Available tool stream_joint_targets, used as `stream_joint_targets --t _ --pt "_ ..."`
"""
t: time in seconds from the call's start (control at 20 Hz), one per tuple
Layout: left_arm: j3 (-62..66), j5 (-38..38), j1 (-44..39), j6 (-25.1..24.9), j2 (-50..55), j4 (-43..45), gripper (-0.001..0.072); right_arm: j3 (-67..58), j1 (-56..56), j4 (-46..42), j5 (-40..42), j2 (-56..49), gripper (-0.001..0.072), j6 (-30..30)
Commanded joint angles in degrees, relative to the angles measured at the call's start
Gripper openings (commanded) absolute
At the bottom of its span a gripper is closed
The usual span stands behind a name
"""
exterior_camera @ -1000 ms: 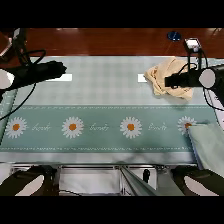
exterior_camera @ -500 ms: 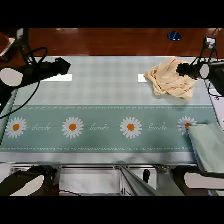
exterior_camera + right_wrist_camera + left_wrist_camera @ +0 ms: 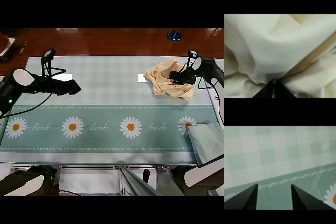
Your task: Fold the shirts.
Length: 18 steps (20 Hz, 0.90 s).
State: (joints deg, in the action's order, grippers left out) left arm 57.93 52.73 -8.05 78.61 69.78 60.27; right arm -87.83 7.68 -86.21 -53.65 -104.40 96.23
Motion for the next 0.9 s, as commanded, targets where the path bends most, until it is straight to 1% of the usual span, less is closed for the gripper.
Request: stream_joint_targets --t 0.0,0.05,0.15,0.25,0.3,0.45,0.55,0.65,0.8,0.85 --pt "0.0 12.44 0.2 -0.13 -0.15 5.29 0.0508 -4.74 -0.07 9.27 -13.18 -0.39 0.0021 -10.4" --pt "0.0 15.43 1.07 -0.11 -0.72 7.19 0.0508 -6.71 -0.17 11.34 -14.88 1.16 0.0021 -10.97" --pt "-0.17 20.63 4.37 -0.13 -3.52 7.61 0.0508 -9.66 -0.48 15.34 -14.6 6.82 0.0021 -12.31" --pt "-2.64 21.42 7.39 -0.63 -9.79 6.05 0.0508 -12.0 -1.01 16.76 -12.37 14.34 0.0021 -12.85" --pt "-5.11 21.18 8.39 -1.9 -14.27 4.2 0.0508 -12.83 -1.46 17.16 -11.41 18.67 0.0021 -12.87" --pt "-15.93 15.82 9.11 -2.08 -28.33 3.17 0.0508 -12.98 -4.02 16.65 -7.04 31.65 0.0021 -13.51" --pt "-22.84 12.17 9.11 -1.99 -35.54 3.15 0.0508 -13.07 -5.79 16.65 -3.37 39.15 0.0021 -14.01" --pt "-26.73 10.88 9.11 -1.79 -39.43 2.91 0.0507 -14.86 -6.93 16.72 -2.84 43.58 0.0021 -14.01" --pt "-28.3 6.47 9.11 4.02 -40.94 3.26 0.0507 -20.35 -10.75 16.94 -5.62 47.06 0.0021 -15.74" --pt "-28.3 4.37 9.09 4.92 -40.89 3.13 0.0507 -20.92 -12.72 16.63 -4.52 48.11 0.0021 -17.33"
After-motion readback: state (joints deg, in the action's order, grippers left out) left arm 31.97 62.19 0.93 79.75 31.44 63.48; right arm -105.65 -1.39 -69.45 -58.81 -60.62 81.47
